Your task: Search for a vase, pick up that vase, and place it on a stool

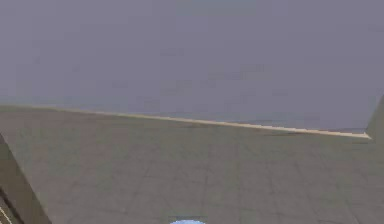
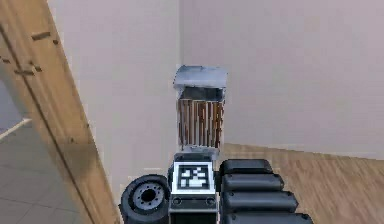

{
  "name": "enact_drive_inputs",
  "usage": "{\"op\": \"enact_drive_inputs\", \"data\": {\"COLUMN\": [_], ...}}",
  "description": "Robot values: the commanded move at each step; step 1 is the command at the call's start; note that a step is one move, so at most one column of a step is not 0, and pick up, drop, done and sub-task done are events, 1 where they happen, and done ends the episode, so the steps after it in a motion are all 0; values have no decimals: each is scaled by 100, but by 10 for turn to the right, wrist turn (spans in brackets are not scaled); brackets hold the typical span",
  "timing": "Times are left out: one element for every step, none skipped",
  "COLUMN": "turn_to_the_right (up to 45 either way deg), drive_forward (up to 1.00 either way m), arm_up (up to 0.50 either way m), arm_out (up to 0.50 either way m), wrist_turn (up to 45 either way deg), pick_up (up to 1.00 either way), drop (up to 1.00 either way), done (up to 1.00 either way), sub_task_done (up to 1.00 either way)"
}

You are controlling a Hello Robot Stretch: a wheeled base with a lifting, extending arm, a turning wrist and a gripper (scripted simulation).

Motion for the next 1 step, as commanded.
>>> {"op": "enact_drive_inputs", "data": {"turn_to_the_right": [-180], "drive_forward": [0], "arm_up": [0], "arm_out": [0], "wrist_turn": [0], "pick_up": [0], "drop": [0], "done": [0], "sub_task_done": [0]}}
